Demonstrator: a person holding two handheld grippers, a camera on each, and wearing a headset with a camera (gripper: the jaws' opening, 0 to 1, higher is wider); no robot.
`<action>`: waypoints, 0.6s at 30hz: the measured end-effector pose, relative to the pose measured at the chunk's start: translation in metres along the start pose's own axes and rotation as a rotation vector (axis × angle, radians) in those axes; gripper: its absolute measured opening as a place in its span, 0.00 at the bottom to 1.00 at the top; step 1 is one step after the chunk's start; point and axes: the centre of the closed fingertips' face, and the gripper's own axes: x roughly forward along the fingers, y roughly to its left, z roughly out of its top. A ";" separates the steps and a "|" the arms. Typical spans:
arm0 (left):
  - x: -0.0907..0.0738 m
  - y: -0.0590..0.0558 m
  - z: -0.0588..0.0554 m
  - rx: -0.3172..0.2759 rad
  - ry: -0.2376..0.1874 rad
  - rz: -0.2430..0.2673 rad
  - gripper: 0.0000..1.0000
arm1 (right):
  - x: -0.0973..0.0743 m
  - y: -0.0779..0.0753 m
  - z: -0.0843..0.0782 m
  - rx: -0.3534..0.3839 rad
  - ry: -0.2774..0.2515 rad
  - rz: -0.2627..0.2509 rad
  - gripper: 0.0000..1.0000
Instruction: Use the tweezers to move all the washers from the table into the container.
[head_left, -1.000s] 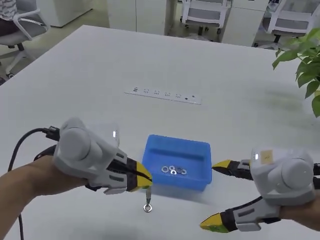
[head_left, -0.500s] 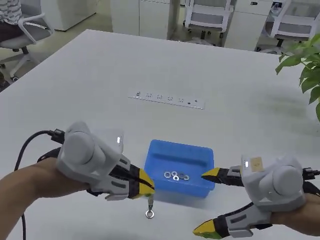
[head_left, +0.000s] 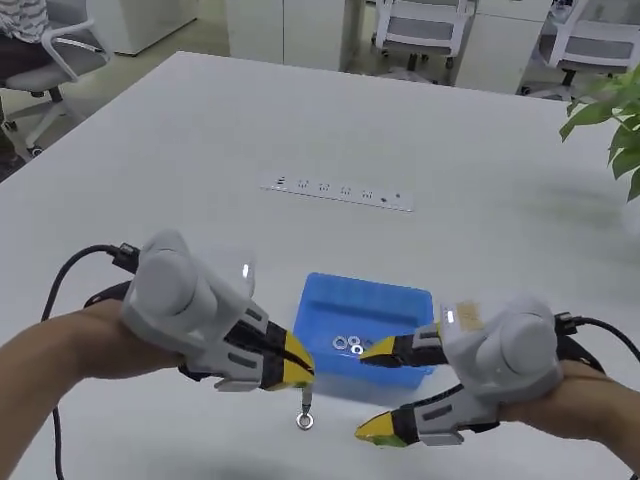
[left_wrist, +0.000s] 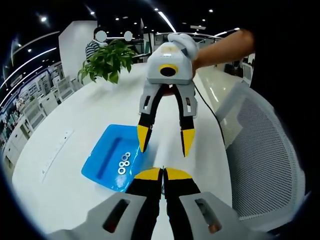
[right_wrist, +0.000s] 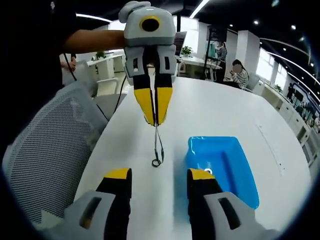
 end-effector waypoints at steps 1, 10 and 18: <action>0.000 -0.001 0.000 0.001 0.002 -0.002 0.05 | 0.003 0.000 0.002 -0.006 0.001 0.014 0.40; -0.001 -0.001 0.001 0.010 0.017 -0.009 0.05 | 0.019 -0.003 0.008 -0.059 0.010 0.054 0.31; 0.000 0.002 -0.001 0.007 0.018 -0.011 0.05 | 0.032 -0.002 0.009 -0.078 0.018 0.080 0.24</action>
